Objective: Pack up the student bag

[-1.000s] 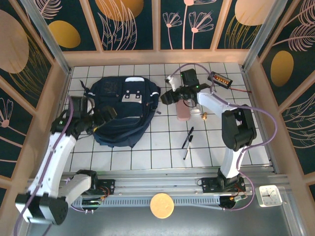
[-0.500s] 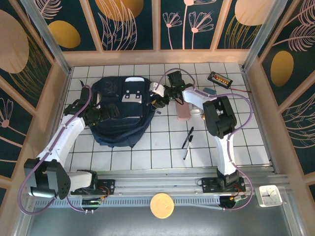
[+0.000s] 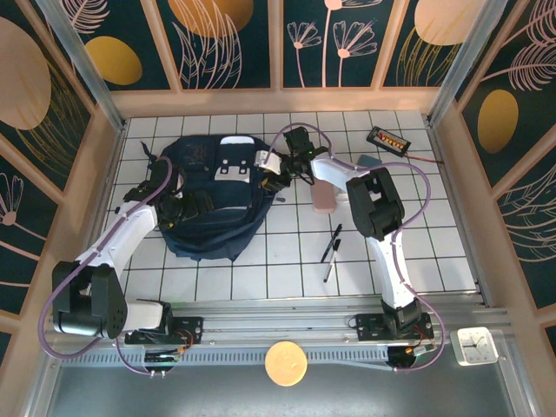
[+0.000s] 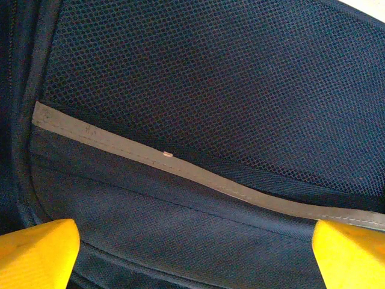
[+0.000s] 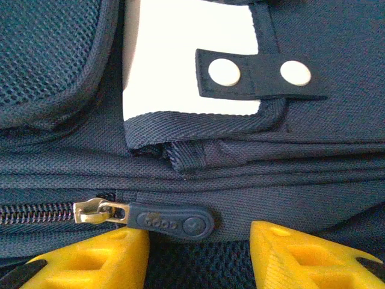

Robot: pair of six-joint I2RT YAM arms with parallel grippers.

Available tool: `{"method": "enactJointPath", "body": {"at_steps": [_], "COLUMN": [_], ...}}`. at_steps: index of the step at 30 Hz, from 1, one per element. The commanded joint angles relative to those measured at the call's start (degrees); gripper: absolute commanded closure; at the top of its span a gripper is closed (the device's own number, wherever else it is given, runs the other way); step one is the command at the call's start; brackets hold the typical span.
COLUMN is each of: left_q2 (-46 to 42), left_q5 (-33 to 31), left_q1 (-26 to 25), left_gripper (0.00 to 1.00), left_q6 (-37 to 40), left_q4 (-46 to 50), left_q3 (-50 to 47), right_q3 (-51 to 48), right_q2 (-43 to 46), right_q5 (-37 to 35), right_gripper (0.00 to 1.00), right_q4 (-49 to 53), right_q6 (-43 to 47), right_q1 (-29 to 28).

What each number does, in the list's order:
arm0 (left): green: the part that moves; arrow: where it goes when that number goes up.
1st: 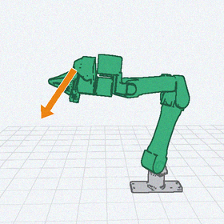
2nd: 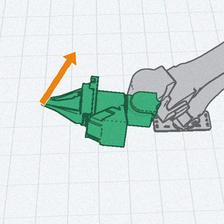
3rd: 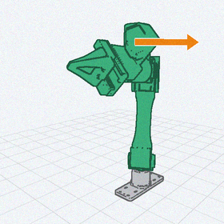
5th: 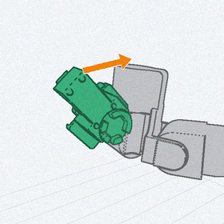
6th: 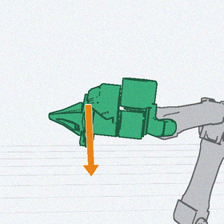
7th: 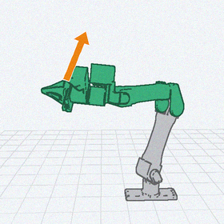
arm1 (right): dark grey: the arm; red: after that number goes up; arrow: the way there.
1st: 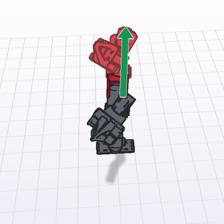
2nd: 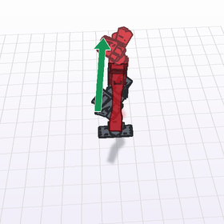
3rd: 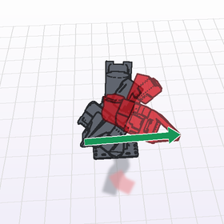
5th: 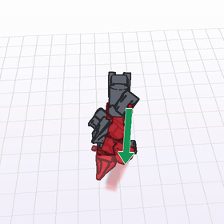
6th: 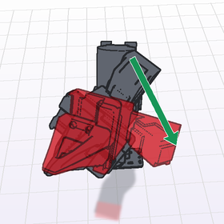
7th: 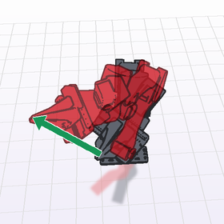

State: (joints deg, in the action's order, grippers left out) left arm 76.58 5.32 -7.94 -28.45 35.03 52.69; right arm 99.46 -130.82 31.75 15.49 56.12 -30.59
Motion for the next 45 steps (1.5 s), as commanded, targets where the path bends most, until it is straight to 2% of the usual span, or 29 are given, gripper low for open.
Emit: {"method": "enactJointPath", "body": {"at_steps": [1,4,9,11,14,16,19,21,29,33,37,41,45], "left_q2": [0.1,0.1,-0.5,-0.6,-0.7,-0.7,-0.8,-0.9,-1.6,-1.9,-2.0,-2.3,-2.6], "left_q5": [0.3,0.5,0.3,0.2,-0.4,-0.7,-0.8,-0.7,-0.7,-1.0,-1.0,-1.4,-1.6], "left_q1": [-0.2,-0.1,-0.1,-0.2,-0.1,-0.1,-0.1,-0.1,-0.1,-0.1,-0.1,-0.1,-0.2], "left_gripper": [0.01,0.01,0.01,0.01,0.01,0.01,0.01,0.01,0.01,0.01,0.01,0.01,0.01], "left_q6": [1.4,1.5,1.5,1.6,1.9,2.1,2.1,1.9,1.3,1.3,1.3,1.4,2.1], "left_q4": [-2.0,-2.4,-2.3,-2.2,-2.0,-1.8,-2.0,-2.3,-2.9,-2.7,-2.9,-2.7,-1.9], "left_q3": [-0.8,-1.4,-1.7,-1.7,-1.9,-2.1,-2.6,-3.1,-4.6,-4.8,-5.5,-5.7,-4.4], "right_q3": [0.3,-0.3,-1.9,-3.9,-7.9,-11.6,-15.5,-14.8,-7.5,-9.1,-9.7,-10.9,-13.0], "right_q2": [-2.5,-2.4,-1.2,0.2,2.7,5.4,8.6,8.7,3.6,3.0,2.4,3.2,5.3], "right_q5": [-2.5,-3.5,-5.4,-6.2,-8.9,-10.0,-11.4,-11.3,-7.0,-6.3,-6.3,-7.0,-7.8], "right_gripper": [0.53,0.68,0.69,0.66,0.48,0.41,0.38,0.37,0.39,0.46,0.63,0.88,0.99], "right_q4": [7.2,8.8,10.1,9.6,7.2,3.2,-2.8,-3.7,2.0,2.7,2.7,1.8,0.7], "right_q6": [3.4,4.1,5.7,6.0,7.0,7.3,7.6,8.7,8.8,8.2,6.8,6.5,6.1], "right_q1": [-2.0,-2.1,-2.8,-2.7,-2.7,-2.3,-1.9,-1.9,-2.5,-3.1,-3.4,-3.8,-4.1]}}
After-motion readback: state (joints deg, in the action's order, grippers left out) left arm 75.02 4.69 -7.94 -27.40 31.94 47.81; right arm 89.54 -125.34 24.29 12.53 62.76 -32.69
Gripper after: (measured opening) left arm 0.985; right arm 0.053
